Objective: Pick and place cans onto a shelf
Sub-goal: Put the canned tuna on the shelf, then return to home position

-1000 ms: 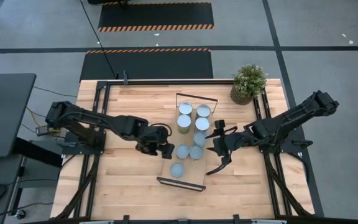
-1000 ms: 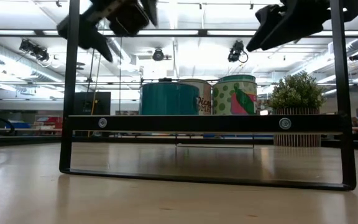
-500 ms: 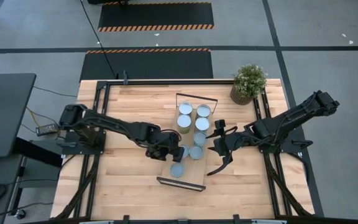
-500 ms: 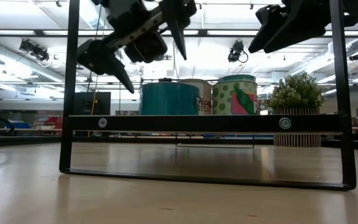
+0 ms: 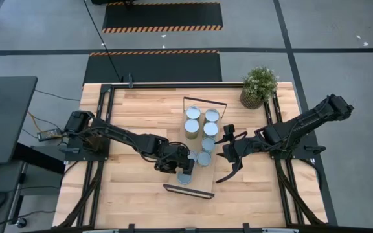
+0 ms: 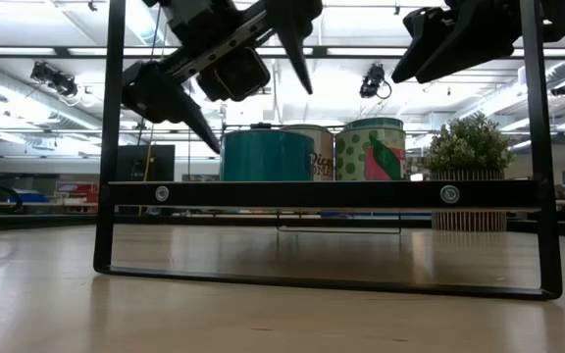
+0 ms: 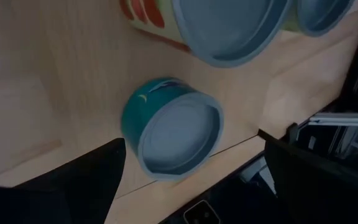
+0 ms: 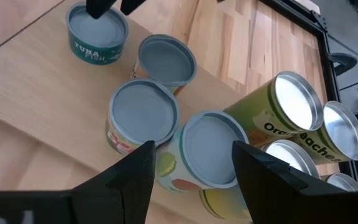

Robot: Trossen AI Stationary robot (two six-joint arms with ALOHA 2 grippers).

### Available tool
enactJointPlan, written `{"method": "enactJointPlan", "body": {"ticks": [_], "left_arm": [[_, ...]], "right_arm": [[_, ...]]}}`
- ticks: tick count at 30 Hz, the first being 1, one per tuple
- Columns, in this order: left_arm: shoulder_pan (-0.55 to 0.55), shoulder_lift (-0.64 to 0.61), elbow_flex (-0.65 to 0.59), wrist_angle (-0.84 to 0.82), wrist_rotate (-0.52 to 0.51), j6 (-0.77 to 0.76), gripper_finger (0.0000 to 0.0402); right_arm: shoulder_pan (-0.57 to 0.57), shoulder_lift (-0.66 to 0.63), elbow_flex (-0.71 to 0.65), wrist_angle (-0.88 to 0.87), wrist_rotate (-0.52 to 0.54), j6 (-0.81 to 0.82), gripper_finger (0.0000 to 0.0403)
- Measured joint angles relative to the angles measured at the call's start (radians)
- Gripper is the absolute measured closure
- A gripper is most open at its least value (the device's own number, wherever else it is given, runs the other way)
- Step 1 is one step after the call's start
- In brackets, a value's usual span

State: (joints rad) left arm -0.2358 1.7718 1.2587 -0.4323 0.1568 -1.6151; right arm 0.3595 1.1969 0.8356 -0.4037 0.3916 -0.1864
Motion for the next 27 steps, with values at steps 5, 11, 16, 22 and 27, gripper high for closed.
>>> {"method": "enactJointPlan", "body": {"ticks": [5, 11, 16, 22, 27], "left_arm": [[-0.004, 0.000, 0.000, 0.000, -0.022, -0.018, 0.0013], [-0.008, 0.026, 0.001, 0.027, -0.002, -0.034, 0.0013], [-0.011, 0.047, 0.002, 0.086, 0.001, -0.046, 0.0013], [-0.016, 0.076, -0.001, 0.119, 0.020, -0.049, 0.0013], [-0.020, 0.095, 0.000, 0.199, 0.021, -0.042, 0.0013]], "right_arm": [[0.000, 0.000, 0.000, -0.001, -0.001, 0.000, 0.0183], [0.000, 0.000, 0.000, -0.002, -0.001, 0.000, 0.0183], [0.000, 0.000, 0.000, -0.003, -0.001, 0.000, 0.0183], [0.000, 0.000, 0.000, -0.002, -0.001, 0.000, 0.0183], [0.000, 0.000, 0.000, -0.003, -0.001, 0.000, 0.0183]]}}
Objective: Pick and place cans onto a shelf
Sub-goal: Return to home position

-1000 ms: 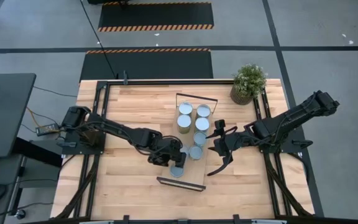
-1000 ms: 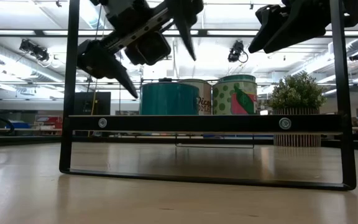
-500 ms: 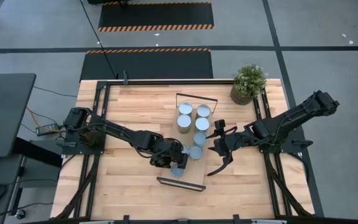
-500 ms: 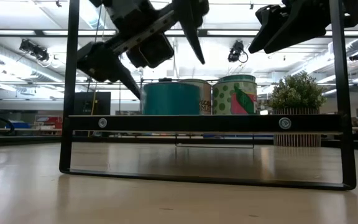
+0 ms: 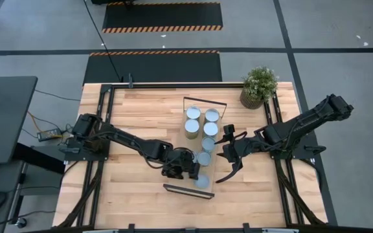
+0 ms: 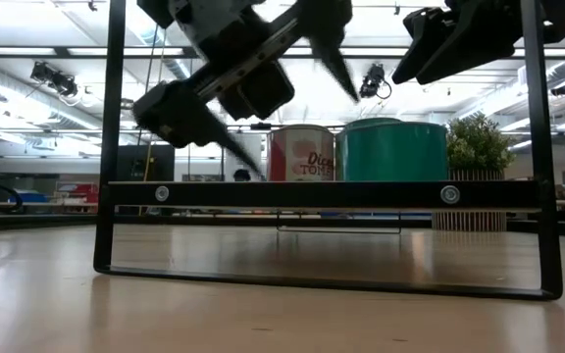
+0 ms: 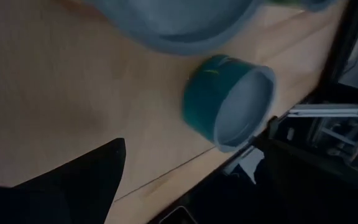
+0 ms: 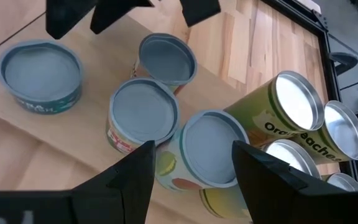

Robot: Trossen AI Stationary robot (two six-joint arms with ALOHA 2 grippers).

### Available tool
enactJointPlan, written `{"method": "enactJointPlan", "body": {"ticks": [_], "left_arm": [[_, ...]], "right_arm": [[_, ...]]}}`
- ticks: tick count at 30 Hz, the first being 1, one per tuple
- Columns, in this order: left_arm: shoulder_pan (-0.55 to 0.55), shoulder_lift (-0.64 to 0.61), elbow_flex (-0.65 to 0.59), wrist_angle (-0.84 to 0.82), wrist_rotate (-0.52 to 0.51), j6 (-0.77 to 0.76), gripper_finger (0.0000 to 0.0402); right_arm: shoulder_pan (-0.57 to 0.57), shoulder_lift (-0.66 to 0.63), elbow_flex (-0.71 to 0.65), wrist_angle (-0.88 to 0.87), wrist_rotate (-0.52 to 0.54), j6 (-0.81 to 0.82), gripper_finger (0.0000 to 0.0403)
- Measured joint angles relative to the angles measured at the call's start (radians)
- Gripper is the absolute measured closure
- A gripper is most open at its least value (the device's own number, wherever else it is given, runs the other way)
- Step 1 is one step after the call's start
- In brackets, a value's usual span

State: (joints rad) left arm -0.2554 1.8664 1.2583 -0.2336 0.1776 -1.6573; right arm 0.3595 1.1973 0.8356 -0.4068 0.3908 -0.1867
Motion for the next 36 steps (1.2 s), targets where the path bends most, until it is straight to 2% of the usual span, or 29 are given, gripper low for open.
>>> {"method": "enactJointPlan", "body": {"ticks": [9, 12, 15, 17, 21, 26, 29, 36], "left_arm": [[0.012, -0.008, 0.023, -0.007, -0.026, 0.124, 0.0013], [0.021, -0.008, 0.075, -0.066, -0.035, 0.218, 0.0013], [0.028, -0.008, 0.152, -0.205, -0.064, 0.328, 0.0013], [0.028, -0.008, 0.212, -0.331, -0.105, 0.411, 0.0013], [0.020, -0.008, 0.324, -0.585, -0.247, 0.549, 0.0013], [0.000, -0.010, 0.407, -0.800, -0.396, 0.646, 0.0013], [-0.009, -0.010, 0.433, -0.880, -0.455, 0.684, 0.0013], [-0.032, -0.071, 0.445, -0.900, -0.640, 0.823, 0.0013]], "right_arm": [[0.000, 0.000, 0.000, -0.001, 0.000, 0.000, 0.0183], [0.000, 0.000, 0.000, -0.001, 0.000, 0.000, 0.0183], [0.000, 0.000, 0.000, 0.000, 0.000, 0.004, 0.0183], [0.000, 0.000, 0.000, -0.001, 0.000, 0.007, 0.0183], [0.000, 0.000, 0.000, -0.007, 0.000, 0.011, 0.0183], [0.000, 0.000, 0.000, -0.009, 0.000, 0.021, 0.0183], [0.001, 0.000, 0.000, -0.009, 0.000, 0.036, 0.0183], [0.001, -0.001, 0.000, -0.003, -0.007, 0.059, 0.0183]]}}
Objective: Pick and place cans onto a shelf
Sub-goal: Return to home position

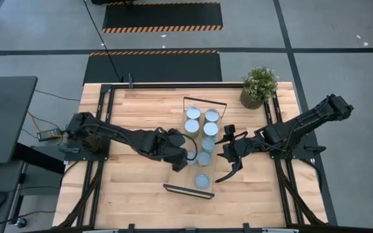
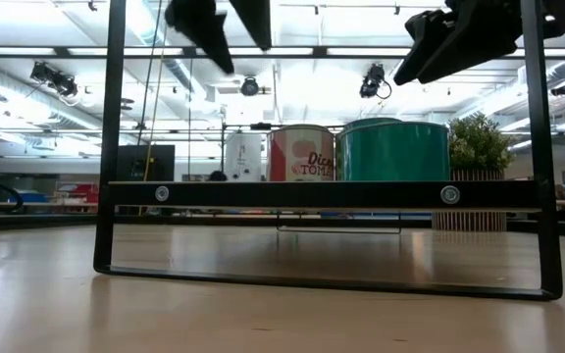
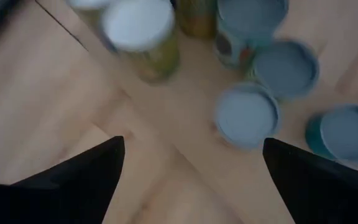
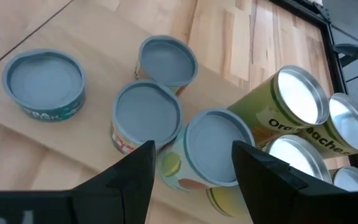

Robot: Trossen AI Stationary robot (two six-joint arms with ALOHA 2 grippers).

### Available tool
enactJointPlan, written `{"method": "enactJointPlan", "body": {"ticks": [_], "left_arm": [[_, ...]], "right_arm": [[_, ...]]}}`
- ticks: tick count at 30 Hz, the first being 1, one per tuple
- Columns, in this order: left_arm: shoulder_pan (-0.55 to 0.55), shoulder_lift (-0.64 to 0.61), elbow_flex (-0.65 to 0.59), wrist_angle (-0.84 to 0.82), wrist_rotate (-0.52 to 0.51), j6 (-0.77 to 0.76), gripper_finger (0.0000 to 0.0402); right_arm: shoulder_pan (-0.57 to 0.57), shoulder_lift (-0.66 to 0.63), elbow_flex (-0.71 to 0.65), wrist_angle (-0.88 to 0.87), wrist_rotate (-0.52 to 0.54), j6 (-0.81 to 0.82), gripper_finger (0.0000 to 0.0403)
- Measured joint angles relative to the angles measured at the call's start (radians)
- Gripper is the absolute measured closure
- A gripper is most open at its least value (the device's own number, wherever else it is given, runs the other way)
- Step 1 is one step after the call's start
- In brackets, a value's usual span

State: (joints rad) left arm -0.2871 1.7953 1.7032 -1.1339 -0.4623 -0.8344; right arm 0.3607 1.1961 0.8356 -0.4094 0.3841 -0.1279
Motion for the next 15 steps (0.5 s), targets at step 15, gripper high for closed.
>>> {"method": "enactJointPlan", "body": {"ticks": [15], "left_arm": [[-0.050, -0.221, -0.196, -0.003, -0.403, 0.150, 0.0013]], "right_arm": [[-0.047, -0.366, -0.086, 0.091, 0.061, 0.128, 0.0201]]}}
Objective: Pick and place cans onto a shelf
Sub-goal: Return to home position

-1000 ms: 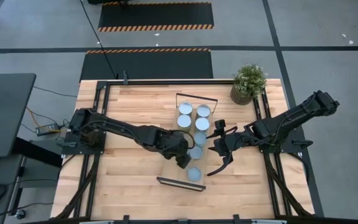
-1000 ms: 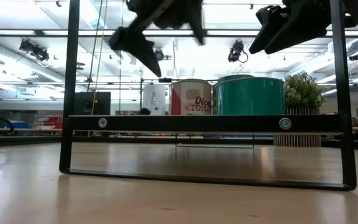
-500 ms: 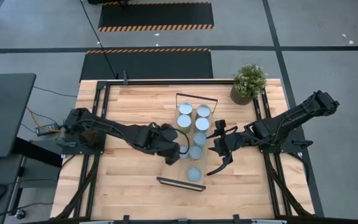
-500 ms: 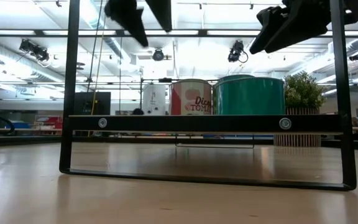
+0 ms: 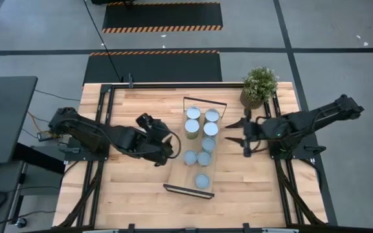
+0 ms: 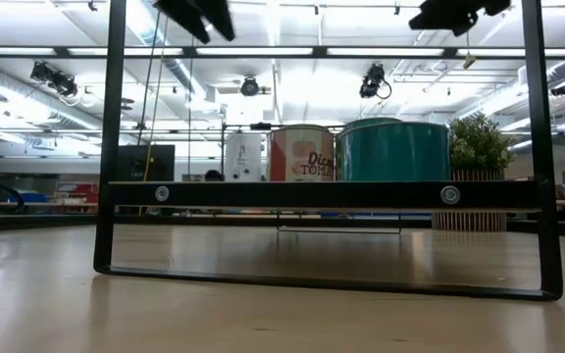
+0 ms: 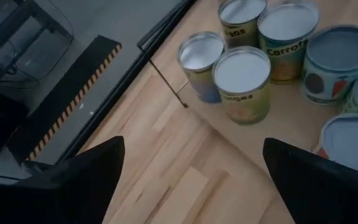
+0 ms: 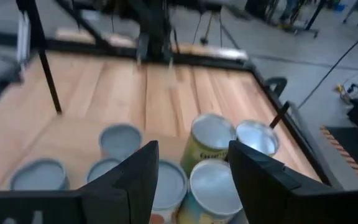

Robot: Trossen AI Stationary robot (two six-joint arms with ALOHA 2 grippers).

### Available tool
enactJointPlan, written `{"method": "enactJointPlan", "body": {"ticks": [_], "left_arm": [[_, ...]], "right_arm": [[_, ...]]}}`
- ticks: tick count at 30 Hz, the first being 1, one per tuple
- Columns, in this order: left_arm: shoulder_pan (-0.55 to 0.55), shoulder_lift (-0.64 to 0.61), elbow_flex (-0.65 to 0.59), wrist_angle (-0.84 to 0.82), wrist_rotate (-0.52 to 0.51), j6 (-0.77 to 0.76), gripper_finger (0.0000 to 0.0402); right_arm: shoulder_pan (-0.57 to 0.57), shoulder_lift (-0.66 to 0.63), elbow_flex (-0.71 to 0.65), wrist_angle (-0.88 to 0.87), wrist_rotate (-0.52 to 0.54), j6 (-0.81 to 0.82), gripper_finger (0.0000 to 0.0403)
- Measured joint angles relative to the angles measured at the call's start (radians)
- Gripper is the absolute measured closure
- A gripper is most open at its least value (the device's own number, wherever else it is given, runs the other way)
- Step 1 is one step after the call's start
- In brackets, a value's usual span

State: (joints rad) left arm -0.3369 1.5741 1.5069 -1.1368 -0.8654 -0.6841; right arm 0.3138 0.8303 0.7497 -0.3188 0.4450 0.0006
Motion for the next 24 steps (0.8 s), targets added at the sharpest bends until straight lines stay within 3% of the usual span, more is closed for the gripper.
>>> {"method": "enactJointPlan", "body": {"ticks": [7, 14, 24], "left_arm": [[0.015, -0.159, -0.173, 0.107, -0.003, 0.047, 0.0013], [0.088, -0.301, -0.335, 0.290, 0.038, 0.213, 0.0013], [0.189, -0.470, -0.662, 0.799, 0.208, 0.502, 0.0013]], "right_arm": [[0.005, -0.134, -0.109, 0.128, -0.010, 0.006, 0.0202], [0.004, -0.194, -0.188, 0.234, -0.009, -0.005, 0.0202], [0.003, -0.260, -0.318, 0.377, -0.008, 0.032, 0.0202]]}}
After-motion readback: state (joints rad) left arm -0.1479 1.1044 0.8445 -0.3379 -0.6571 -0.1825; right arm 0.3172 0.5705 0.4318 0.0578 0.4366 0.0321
